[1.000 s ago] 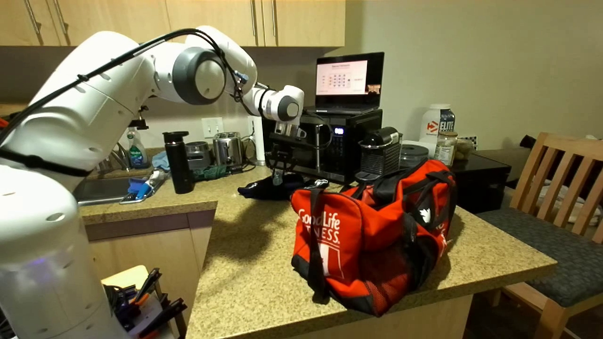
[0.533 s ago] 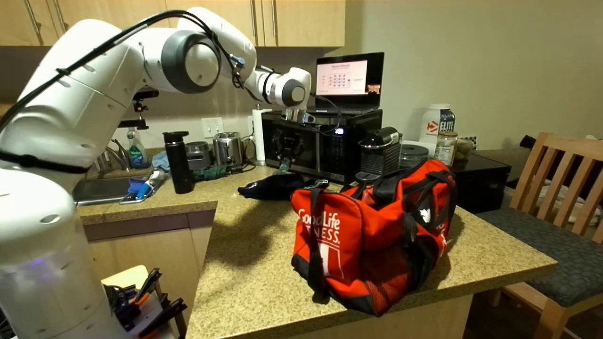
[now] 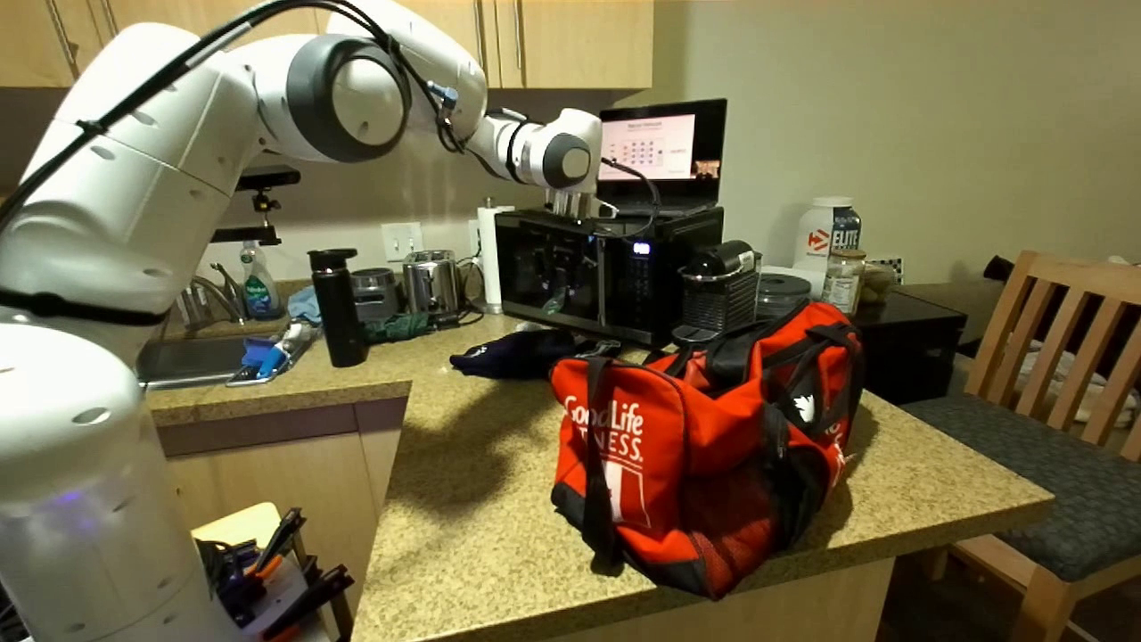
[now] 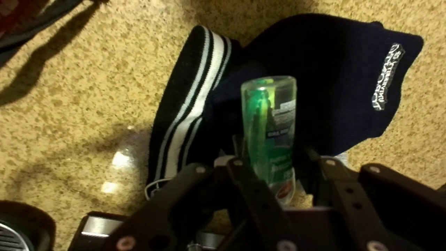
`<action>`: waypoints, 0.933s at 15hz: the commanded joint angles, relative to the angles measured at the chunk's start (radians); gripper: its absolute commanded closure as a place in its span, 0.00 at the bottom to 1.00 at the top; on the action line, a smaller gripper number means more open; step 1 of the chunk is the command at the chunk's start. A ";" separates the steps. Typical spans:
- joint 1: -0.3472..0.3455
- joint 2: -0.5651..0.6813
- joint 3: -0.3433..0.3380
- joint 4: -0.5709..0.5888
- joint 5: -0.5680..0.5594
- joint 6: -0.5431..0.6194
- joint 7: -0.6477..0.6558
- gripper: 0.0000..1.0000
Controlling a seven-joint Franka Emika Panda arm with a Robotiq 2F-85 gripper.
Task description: Place the green bottle inside the red bag
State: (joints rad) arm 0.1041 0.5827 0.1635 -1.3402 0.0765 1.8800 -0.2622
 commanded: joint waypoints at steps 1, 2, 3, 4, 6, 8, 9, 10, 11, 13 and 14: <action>-0.010 -0.072 -0.027 -0.096 0.024 0.048 0.101 0.88; -0.012 -0.080 -0.036 -0.106 0.024 0.052 0.125 0.88; -0.013 -0.087 -0.044 -0.116 0.024 0.055 0.145 0.88; -0.015 -0.096 -0.051 -0.128 0.024 0.058 0.166 0.88; -0.022 -0.122 -0.064 -0.160 0.028 0.068 0.202 0.89; -0.029 -0.143 -0.076 -0.187 0.033 0.085 0.236 0.88; -0.033 -0.158 -0.081 -0.208 0.037 0.097 0.255 0.88; -0.035 -0.174 -0.085 -0.227 0.041 0.107 0.273 0.88; -0.037 -0.195 -0.088 -0.252 0.048 0.118 0.292 0.88; -0.042 -0.232 -0.096 -0.298 0.063 0.144 0.325 0.88; -0.043 -0.254 -0.098 -0.323 0.071 0.154 0.341 0.88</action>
State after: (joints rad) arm 0.0708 0.4305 0.0698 -1.5351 0.1083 1.9775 0.0269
